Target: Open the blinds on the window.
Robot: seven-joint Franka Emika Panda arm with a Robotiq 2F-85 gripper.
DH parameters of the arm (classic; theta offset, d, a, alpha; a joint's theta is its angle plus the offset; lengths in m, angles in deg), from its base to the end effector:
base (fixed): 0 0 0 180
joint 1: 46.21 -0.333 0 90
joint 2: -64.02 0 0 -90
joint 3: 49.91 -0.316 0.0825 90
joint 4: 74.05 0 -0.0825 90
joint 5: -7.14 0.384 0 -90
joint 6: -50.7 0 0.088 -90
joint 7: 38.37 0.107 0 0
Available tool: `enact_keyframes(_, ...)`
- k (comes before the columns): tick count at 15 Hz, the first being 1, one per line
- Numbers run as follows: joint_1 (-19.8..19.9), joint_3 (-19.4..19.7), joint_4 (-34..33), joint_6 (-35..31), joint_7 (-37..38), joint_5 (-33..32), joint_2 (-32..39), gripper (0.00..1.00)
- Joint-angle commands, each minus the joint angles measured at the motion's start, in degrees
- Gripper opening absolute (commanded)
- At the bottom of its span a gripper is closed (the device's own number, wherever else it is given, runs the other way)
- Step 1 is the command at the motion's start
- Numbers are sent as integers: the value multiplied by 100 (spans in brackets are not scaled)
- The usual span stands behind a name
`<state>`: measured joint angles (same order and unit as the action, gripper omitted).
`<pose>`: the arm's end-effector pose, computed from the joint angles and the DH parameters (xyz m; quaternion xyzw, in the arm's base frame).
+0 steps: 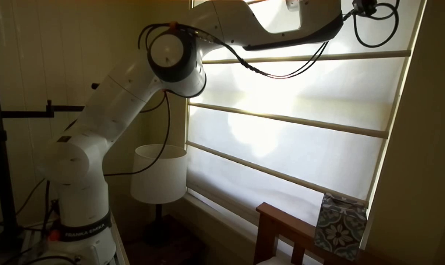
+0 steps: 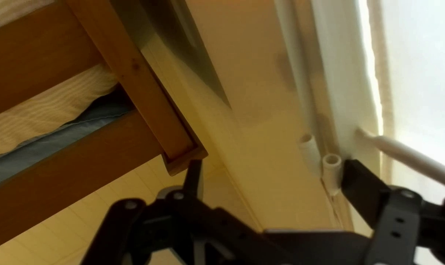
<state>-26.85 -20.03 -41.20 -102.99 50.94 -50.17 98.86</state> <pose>0.5942 -0.3325 0.8480 0.4382 -0.4116 0.7508 0.2736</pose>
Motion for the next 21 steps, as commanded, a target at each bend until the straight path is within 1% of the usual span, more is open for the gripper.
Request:
enact_keyframes(1, 46, -262, 266, -8, -366, 254, -190, 96)
enact_keyframes(2, 84, -374, 341, -81, -485, 348, -234, 85)
enact_keyframes(3, 135, -503, 406, -193, -627, 433, -284, 71)
enact_keyframes(4, 184, -612, 425, -280, -764, 523, -306, 69)
enact_keyframes(5, 249, -765, 487, -464, -966, 649, -363, 63)
enact_keyframes(8, 489, -1316, 772, -1184, -1651, 1097, -545, 39)
enact_keyframes(10, 681, -1718, 996, -1566, -2147, 1396, -675, 27)
enact_keyframes(12, 884, -2114, 1159, -1815, -2563, 1642, -764, 12)
enact_keyframes(13, 980, -2267, 1179, -1836, -2697, 1740, -784, 5)
enact_keyframes(14, 1056, -2398, 1182, -1796, -2793, 1817, -794, 1)
enact_keyframes(15, 1129, -2505, 1155, -1734, -2856, 1900, -788, 0)
enact_keyframes(16, 1197, -2613, 1144, -1705, -2935, 1962, -788, 0)
enact_keyframes(17, 1258, -2707, 1142, -1684, -2998, 2008, -791, 3)
enact_keyframes(19, 1384, -2958, 1206, -1694, -3214, 2117, -830, 3)
enact_keyframes(21, 1699, -3805, 1915, -1990, -4225, 2400, -1180, 3)
